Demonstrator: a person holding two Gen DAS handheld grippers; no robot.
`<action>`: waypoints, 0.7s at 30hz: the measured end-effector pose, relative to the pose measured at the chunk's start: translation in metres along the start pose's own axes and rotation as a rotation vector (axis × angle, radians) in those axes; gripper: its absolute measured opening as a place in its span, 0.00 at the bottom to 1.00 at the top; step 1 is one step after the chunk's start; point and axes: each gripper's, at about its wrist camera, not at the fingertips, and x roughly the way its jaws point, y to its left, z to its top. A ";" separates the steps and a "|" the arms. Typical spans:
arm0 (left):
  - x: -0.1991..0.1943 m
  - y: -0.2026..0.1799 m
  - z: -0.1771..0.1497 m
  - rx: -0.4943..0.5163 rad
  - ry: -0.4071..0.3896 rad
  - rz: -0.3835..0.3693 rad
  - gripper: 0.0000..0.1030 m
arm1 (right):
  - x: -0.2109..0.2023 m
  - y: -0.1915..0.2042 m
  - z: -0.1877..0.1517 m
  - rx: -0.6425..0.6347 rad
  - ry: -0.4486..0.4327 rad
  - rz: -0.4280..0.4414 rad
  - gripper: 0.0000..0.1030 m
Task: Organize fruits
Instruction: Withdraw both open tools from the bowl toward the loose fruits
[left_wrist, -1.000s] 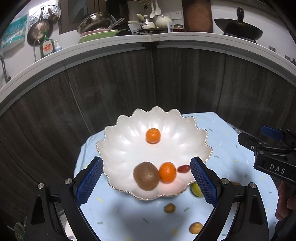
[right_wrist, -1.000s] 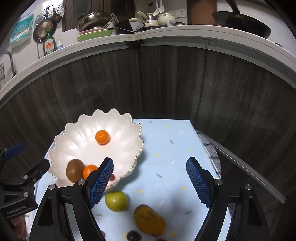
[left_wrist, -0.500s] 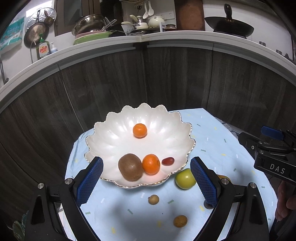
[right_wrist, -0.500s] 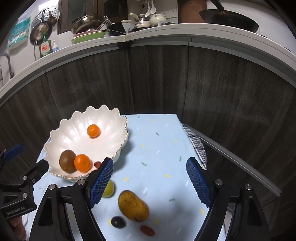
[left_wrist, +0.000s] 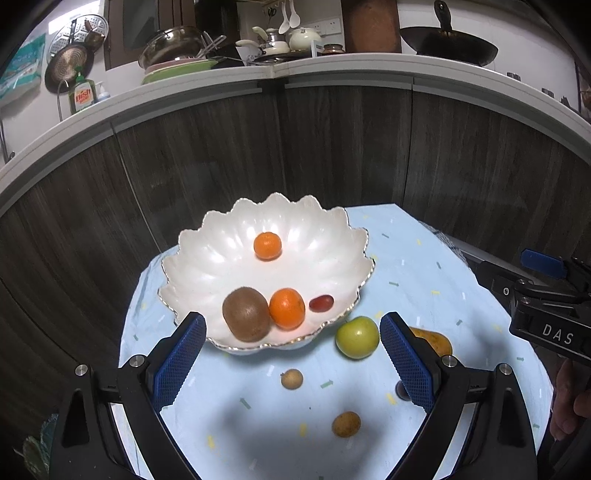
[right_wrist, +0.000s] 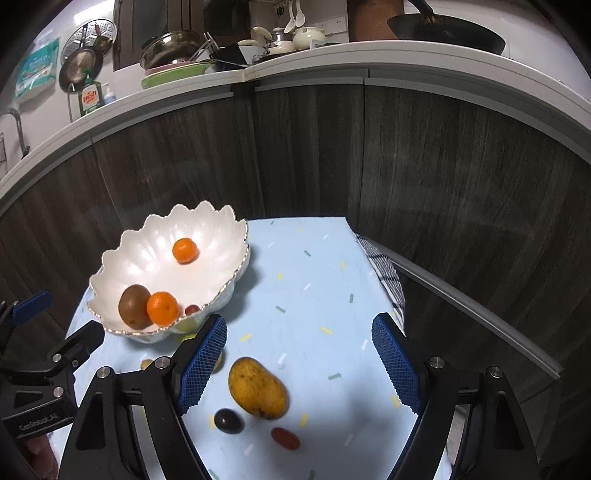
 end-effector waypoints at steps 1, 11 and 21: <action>0.001 0.000 -0.001 0.002 0.003 -0.002 0.93 | 0.000 0.000 -0.001 0.000 0.003 0.001 0.79; 0.006 -0.003 -0.023 0.007 0.042 -0.018 0.93 | 0.004 0.003 -0.020 -0.023 0.026 0.017 0.79; 0.010 -0.004 -0.043 -0.006 0.062 -0.024 0.92 | 0.004 0.006 -0.043 -0.054 0.036 0.015 0.79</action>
